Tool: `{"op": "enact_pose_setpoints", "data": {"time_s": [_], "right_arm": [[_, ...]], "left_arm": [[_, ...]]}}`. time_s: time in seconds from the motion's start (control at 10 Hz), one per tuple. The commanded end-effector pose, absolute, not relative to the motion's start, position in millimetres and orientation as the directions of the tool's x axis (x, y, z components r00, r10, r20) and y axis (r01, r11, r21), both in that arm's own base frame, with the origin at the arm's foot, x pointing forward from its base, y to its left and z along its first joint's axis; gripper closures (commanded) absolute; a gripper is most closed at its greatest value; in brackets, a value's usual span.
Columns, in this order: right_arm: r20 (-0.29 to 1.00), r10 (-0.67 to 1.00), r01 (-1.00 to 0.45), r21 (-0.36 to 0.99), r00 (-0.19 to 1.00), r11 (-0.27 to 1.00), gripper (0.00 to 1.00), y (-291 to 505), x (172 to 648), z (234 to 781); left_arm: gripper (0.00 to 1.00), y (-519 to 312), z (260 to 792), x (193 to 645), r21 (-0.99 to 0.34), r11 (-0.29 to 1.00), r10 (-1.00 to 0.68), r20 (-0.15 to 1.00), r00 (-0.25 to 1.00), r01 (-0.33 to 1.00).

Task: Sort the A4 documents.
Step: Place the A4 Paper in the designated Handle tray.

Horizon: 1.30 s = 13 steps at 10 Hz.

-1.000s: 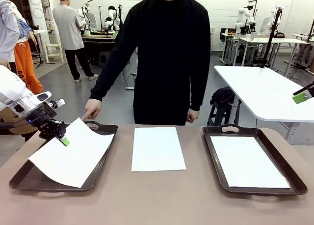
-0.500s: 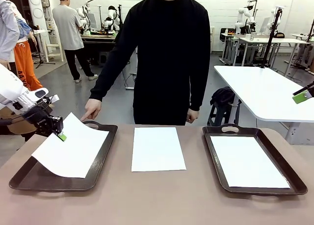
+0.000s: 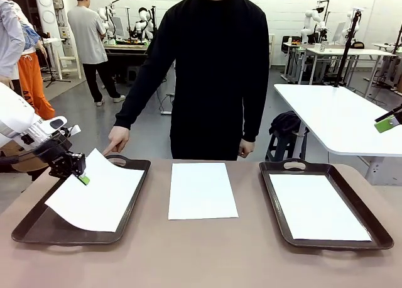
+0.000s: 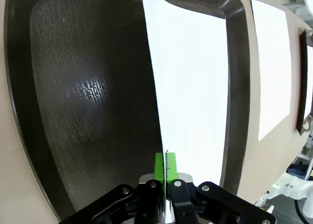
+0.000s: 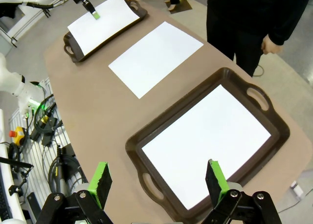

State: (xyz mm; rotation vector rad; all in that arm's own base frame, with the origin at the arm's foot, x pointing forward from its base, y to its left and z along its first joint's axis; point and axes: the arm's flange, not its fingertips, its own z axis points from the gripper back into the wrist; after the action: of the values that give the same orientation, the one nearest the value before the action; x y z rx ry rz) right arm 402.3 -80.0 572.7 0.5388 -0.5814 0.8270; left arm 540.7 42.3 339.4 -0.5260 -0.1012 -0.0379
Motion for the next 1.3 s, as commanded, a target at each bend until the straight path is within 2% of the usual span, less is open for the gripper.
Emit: {"op": "enact_pose_setpoints", "data": {"time_s": [0.0,0.1,0.2,0.3,0.4,0.5,0.6,0.7,0.8,0.9,1.0,1.1,1.2], "right_arm": [[0.662,0.517,-0.797,0.212,0.542,0.565,0.0,-79.4,402.8,571.9],[0.662,0.517,-0.797,0.212,0.542,0.565,0.0,-79.4,402.8,571.9],[0.662,0.517,-0.797,0.212,0.542,0.565,0.0,-79.4,402.8,571.9],[0.662,0.517,-0.797,0.212,0.542,0.565,0.0,-79.4,402.8,571.9],[0.662,0.517,-0.797,0.212,0.542,0.565,0.0,-79.4,402.8,571.9],[0.662,0.517,-0.797,0.212,0.542,0.565,0.0,-79.4,402.8,571.9],[0.662,0.517,-0.797,0.212,0.542,0.565,0.0,-79.4,402.8,571.9],[0.662,0.517,-0.797,0.212,0.542,0.565,0.0,-79.4,402.8,571.9],[0.662,0.517,-0.797,0.212,0.542,0.565,0.0,-79.4,402.8,571.9],[0.662,0.517,-0.797,0.212,0.542,0.565,0.0,-79.4,402.8,571.9],[0.662,0.517,-0.797,0.212,0.542,0.565,0.0,-79.4,402.8,571.9],[0.662,0.517,-0.797,0.212,0.542,0.565,0.0,-79.4,402.8,571.9],[0.662,0.517,-0.797,0.212,0.542,0.565,0.0,-79.4,402.8,571.9]], "left_arm": [[0.99,40.9,340.5,541.6,-0.509,0.86,0.026,0.118,0.993,0.038],[0.99,39.3,341.1,541.8,-0.508,0.861,0.031,0.111,0.993,0.03],[0.81,37.9,341.0,541.6,-0.504,0.863,0.021,0.11,0.994,0.037],[0.8,38.4,341.6,541.8,-0.497,0.867,0.017,0.112,0.994,0.041],[0.62,38.3,341.9,541.6,-0.491,0.87,0.016,0.111,0.994,0.041],[0.76,38.7,342.9,541.6,-0.49,0.871,0.012,0.113,0.994,0.045],[0.43,38.9,343.2,541.1,-0.487,0.872,0.009,0.112,0.994,0.047],[0.57,39.5,345.1,541.0,-0.474,0.879,0.01,0.112,0.994,0.044],[0.24,40.1,347.4,541.3,-0.462,0.886,0.009,0.111,0.994,0.044],[0.38,39.3,348.6,542.2,-0.455,0.889,0.003,0.109,0.994,0.047],[0.05,37.7,349.0,543.0,-0.444,0.894,-0.007,0.102,0.995,0.052],[0.19,38.0,349.5,543.8,-0.435,0.899,-0.008,0.099,0.995,0.05],[0.0,38.6,351.0,544.2,-0.422,0.905,-0.009,0.098,0.995,0.049]]}}
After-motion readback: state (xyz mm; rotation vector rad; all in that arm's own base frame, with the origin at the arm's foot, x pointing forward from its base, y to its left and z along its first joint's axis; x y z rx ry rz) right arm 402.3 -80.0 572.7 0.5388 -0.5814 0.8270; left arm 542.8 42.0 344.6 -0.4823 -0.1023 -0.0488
